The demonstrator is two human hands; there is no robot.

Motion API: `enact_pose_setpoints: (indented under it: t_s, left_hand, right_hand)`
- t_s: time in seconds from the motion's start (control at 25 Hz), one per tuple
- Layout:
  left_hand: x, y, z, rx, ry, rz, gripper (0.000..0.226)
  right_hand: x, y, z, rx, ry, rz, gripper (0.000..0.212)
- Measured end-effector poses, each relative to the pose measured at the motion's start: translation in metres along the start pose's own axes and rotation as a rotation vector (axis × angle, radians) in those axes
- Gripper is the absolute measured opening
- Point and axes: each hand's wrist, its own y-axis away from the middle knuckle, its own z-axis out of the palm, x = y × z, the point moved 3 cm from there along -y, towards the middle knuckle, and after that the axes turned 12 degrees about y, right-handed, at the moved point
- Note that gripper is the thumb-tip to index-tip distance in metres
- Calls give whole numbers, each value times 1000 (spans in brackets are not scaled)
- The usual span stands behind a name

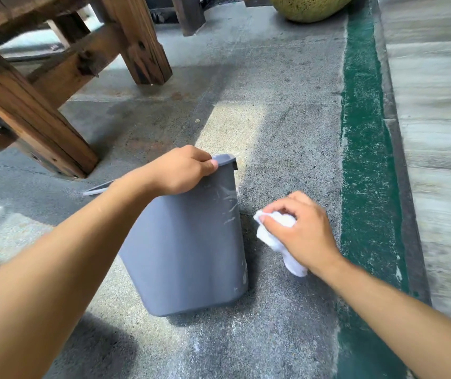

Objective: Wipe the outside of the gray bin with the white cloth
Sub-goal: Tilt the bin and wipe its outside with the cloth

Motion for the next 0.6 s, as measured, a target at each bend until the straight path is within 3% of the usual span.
enact_pose_setpoints:
  t_s: [0.28, 0.44, 0.6]
  left_hand:
    - [16, -1, 3, -14, 418, 17, 41]
    - [28, -3, 8, -35, 654, 56, 29]
    - [33, -5, 17, -39, 749, 42, 36]
  right_hand:
    - [-83, -36, -8, 232, -10, -372, 7]
    - [-98, -41, -8, 305, 173, -429, 6]
    - [-91, -37, -12, 290, 322, -413, 8]
